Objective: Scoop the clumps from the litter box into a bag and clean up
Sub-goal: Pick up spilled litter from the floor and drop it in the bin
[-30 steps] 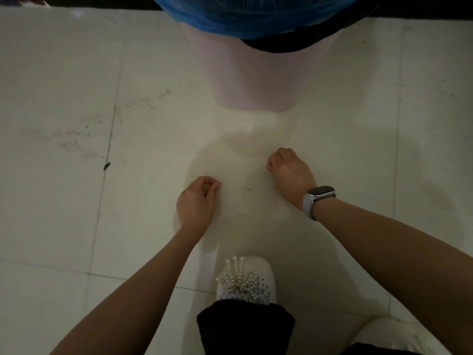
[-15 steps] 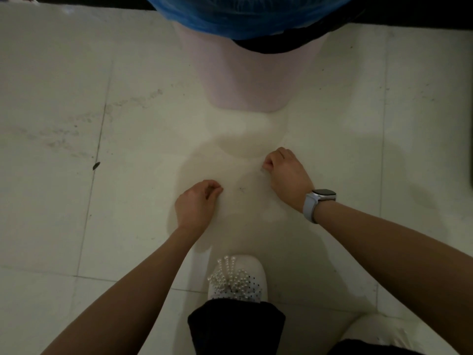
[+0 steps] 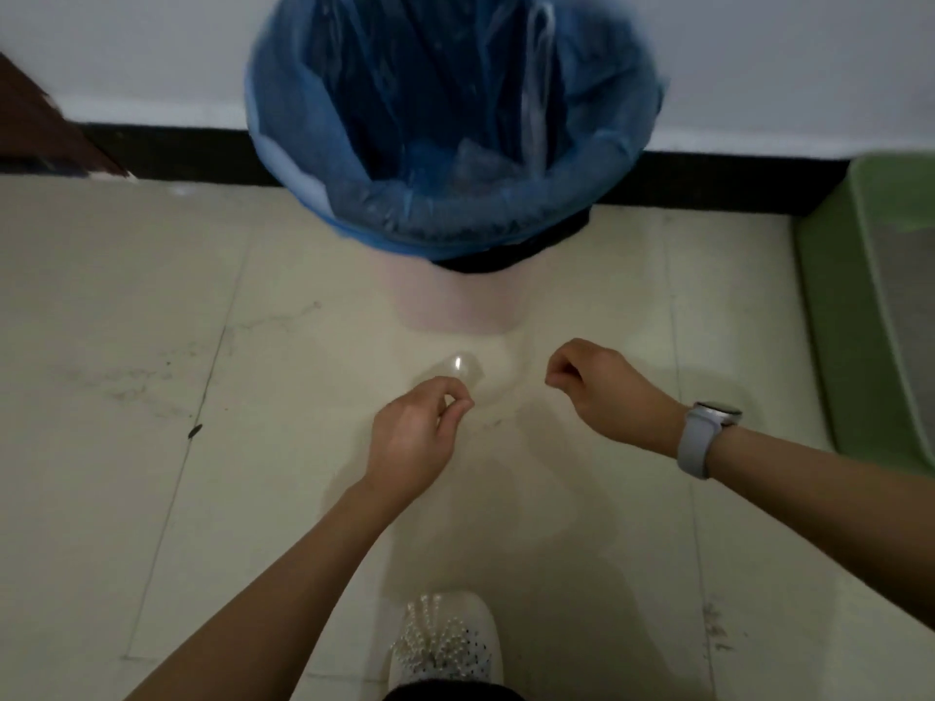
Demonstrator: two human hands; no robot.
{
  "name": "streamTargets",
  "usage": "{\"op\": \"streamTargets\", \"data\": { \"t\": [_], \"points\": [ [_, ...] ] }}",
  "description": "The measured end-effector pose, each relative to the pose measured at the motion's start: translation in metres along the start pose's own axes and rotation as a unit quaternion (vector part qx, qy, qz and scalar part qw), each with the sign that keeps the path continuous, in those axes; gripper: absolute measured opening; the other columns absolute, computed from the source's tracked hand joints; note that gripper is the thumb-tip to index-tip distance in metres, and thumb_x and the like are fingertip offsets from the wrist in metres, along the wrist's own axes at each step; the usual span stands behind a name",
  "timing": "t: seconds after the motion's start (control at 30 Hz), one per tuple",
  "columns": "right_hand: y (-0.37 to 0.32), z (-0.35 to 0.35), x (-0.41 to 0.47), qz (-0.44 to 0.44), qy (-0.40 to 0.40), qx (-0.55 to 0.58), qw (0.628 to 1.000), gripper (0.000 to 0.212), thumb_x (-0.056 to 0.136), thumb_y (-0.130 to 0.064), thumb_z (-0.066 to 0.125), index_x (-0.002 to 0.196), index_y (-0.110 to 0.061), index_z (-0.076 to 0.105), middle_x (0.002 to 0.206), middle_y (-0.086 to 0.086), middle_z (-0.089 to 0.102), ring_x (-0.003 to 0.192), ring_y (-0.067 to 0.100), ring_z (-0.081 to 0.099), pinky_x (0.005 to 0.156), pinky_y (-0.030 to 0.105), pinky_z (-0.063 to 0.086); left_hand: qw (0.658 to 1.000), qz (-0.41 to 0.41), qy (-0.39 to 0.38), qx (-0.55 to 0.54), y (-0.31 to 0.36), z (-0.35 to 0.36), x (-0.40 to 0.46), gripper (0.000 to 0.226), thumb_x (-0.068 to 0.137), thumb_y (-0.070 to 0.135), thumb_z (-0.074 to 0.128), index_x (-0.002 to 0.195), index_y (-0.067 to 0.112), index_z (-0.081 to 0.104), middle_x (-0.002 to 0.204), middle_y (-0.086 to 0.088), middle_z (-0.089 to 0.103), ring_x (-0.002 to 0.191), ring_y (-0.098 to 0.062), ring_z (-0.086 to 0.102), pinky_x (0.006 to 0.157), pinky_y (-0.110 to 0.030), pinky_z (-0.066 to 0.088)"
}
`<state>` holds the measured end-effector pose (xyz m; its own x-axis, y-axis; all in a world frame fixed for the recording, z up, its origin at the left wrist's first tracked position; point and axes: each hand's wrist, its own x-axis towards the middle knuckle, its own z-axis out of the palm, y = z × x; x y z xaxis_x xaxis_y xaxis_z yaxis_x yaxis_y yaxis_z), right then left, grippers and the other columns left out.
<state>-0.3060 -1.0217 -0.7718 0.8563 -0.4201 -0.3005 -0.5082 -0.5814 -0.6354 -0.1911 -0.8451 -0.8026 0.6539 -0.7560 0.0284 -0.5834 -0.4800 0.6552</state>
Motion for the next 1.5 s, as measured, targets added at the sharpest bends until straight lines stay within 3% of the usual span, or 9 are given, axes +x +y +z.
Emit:
{"op": "streamTargets", "data": {
  "t": [0.27, 0.47, 0.57, 0.7, 0.8, 0.93, 1.03, 1.17, 1.5],
  "points": [
    [-0.057, -0.118, -0.023, -0.023, 0.181, 0.072, 0.981, 0.022, 0.091, -0.012, 0.052, 0.072, -0.024, 0.050, 0.069, -0.010, 0.052, 0.063, 0.001, 0.048, 0.059, 0.003, 0.038, 0.932, 0.344, 0.110, -0.032, 0.127, -0.072, 0.059, 0.003, 0.085, 0.023, 0.052, 0.083, 0.025, 0.051, 0.069, 0.013, 0.051, 0.063, -0.003, 0.042, 0.061, -0.014, 0.030],
    [-0.109, -0.174, 0.021, -0.069, 0.269, 0.127, 0.952, 0.018, 0.090, -0.009, 0.054, 0.073, -0.015, 0.054, 0.067, -0.007, 0.053, 0.063, 0.006, 0.048, 0.060, 0.013, 0.037, 0.973, 0.168, 0.156, 0.013, 0.161, -0.134, 0.133, 0.009, 0.092, 0.024, 0.053, 0.083, 0.023, 0.055, 0.060, 0.018, 0.043, 0.057, -0.002, 0.046, 0.058, -0.020, 0.033],
    [-0.134, -0.174, 0.048, -0.083, 0.209, 0.049, 0.973, 0.016, 0.092, -0.006, 0.049, 0.092, -0.007, 0.065, 0.098, 0.008, 0.066, 0.088, 0.015, 0.055, 0.077, 0.017, 0.039, 0.977, 0.092, 0.091, 0.167, 0.151, -0.150, 0.159, 0.025, 0.096, 0.031, 0.044, 0.092, 0.016, 0.064, 0.097, -0.001, 0.055, 0.100, -0.020, 0.052, 0.079, -0.035, 0.040],
    [-0.147, -0.168, 0.061, -0.072, 0.012, -0.104, 0.992, 0.037, 0.099, -0.009, 0.035, 0.135, -0.009, 0.043, 0.146, 0.010, 0.037, 0.134, 0.027, 0.032, 0.108, 0.032, 0.025, 0.959, -0.007, -0.083, 0.272, 0.143, -0.159, 0.166, 0.042, 0.098, 0.045, 0.030, 0.132, 0.028, 0.048, 0.157, -0.004, -0.005, 0.140, -0.033, -0.018, 0.111, -0.056, 0.007],
    [-0.140, -0.164, 0.060, -0.070, 0.039, -0.183, 0.980, 0.038, 0.101, -0.021, 0.032, 0.136, -0.013, 0.041, 0.145, 0.010, 0.038, 0.137, 0.026, 0.028, 0.114, 0.044, 0.014, 0.954, -0.003, -0.084, 0.288, 0.135, -0.153, 0.163, 0.060, 0.097, 0.048, 0.030, 0.148, 0.031, 0.003, 0.149, -0.005, 0.032, 0.141, -0.030, 0.017, 0.109, -0.062, 0.002],
    [-0.125, -0.164, 0.051, -0.102, 0.142, -0.115, 0.978, 0.037, 0.099, -0.023, 0.037, 0.135, -0.014, 0.043, 0.143, 0.009, 0.041, 0.127, 0.024, 0.042, 0.111, 0.036, 0.023, 0.973, 0.048, 0.018, 0.226, 0.137, -0.143, 0.158, 0.037, 0.098, 0.036, 0.035, 0.117, 0.015, 0.059, 0.137, -0.009, 0.048, 0.134, -0.025, 0.035, 0.114, -0.052, 0.013],
    [-0.108, -0.172, 0.029, -0.127, 0.203, -0.062, 0.969, 0.039, 0.097, -0.017, 0.043, 0.135, -0.011, 0.042, 0.150, 0.008, 0.028, 0.135, 0.022, 0.031, 0.106, 0.024, 0.024, 0.982, 0.106, 0.058, 0.146, 0.160, -0.128, 0.150, 0.029, 0.096, 0.030, 0.045, 0.109, 0.011, 0.063, 0.142, -0.008, 0.040, 0.127, -0.022, 0.043, 0.092, -0.037, 0.042],
    [-0.058, -0.188, -0.019, -0.089, 0.305, -0.008, 0.948, 0.025, 0.094, -0.020, 0.049, 0.115, -0.008, 0.052, 0.133, 0.005, 0.048, 0.120, 0.018, 0.047, 0.094, 0.018, 0.034, 0.970, 0.199, 0.090, 0.102, 0.216, -0.095, 0.139, 0.020, 0.089, 0.033, 0.057, 0.090, 0.012, 0.056, 0.095, -0.001, 0.060, 0.080, -0.020, 0.055, 0.067, -0.030, 0.039],
    [0.104, -0.175, -0.184, 0.117, 0.267, -0.027, 0.956, 0.021, 0.089, -0.010, 0.053, 0.108, -0.006, 0.062, 0.111, 0.011, 0.063, 0.101, 0.025, 0.058, 0.088, 0.026, 0.040, 0.863, 0.394, -0.207, 0.240, 0.311, 0.080, 0.091, 0.037, 0.094, 0.033, 0.045, 0.124, 0.011, 0.047, 0.123, -0.009, 0.050, 0.111, -0.029, 0.051, 0.087, -0.038, 0.043]
  ]
}}
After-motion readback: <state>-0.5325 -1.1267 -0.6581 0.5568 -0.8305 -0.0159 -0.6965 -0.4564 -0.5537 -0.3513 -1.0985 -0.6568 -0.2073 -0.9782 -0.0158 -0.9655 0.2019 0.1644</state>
